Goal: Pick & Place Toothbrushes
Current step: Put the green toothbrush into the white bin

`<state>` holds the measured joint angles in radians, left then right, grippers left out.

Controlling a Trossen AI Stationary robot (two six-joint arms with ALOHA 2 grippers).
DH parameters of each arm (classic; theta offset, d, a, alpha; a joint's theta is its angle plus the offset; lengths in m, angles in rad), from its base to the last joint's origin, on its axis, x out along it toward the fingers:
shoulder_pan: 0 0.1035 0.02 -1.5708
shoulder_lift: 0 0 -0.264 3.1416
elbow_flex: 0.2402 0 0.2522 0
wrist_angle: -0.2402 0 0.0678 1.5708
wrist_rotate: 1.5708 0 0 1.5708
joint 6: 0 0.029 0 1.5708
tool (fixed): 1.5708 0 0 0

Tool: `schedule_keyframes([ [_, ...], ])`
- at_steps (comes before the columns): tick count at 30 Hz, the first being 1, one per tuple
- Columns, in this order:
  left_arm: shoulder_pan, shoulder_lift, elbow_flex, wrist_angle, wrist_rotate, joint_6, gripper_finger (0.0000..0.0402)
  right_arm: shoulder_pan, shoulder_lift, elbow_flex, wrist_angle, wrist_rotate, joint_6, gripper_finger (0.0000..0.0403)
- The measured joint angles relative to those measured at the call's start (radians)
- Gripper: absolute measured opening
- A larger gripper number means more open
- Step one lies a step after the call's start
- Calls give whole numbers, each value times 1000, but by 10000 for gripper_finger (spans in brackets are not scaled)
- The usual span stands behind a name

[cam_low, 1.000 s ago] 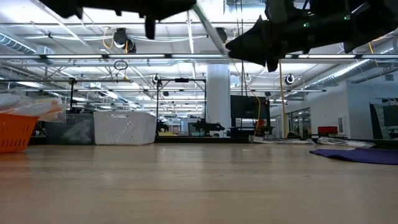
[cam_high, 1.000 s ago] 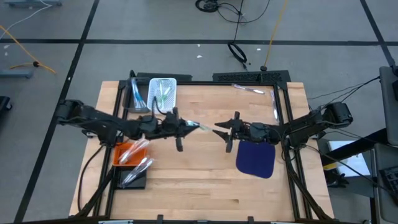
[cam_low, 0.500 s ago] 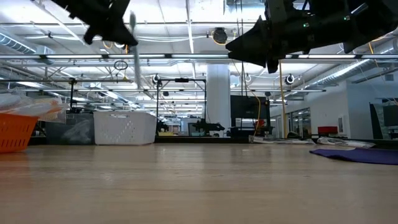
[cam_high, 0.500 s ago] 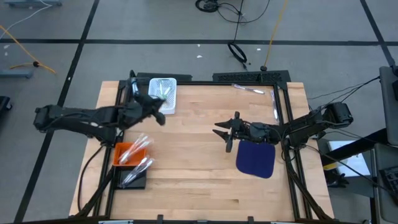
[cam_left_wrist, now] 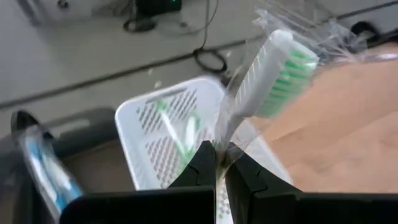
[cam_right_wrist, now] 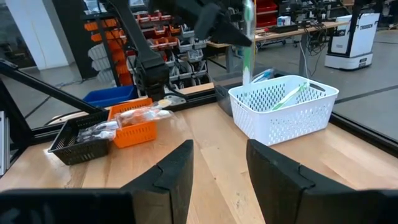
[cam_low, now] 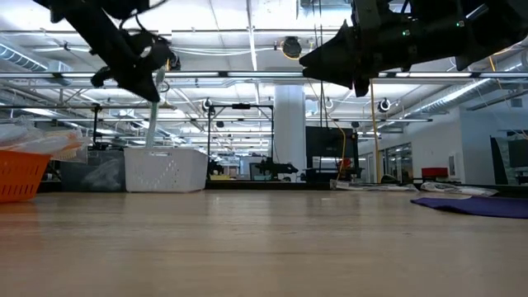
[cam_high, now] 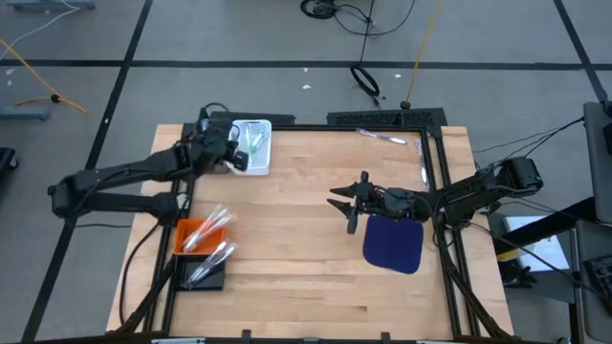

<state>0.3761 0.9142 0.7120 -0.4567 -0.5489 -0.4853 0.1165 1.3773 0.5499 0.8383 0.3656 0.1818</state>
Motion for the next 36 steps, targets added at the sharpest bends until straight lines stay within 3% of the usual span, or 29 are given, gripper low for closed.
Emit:
schedule_keyframes([
  [7,195,136,8,-9,182,-2,1,0,0,0,2,0,-3,139],
  [14,283,298,131,-88,283,30,1,0,0,0,1,0,-11,139],
  [24,285,465,280,-176,324,32,2,0,0,0,-3,0,-11,139],
  [36,286,513,292,-187,278,45,88,0,0,0,-11,-1,-11,139],
])
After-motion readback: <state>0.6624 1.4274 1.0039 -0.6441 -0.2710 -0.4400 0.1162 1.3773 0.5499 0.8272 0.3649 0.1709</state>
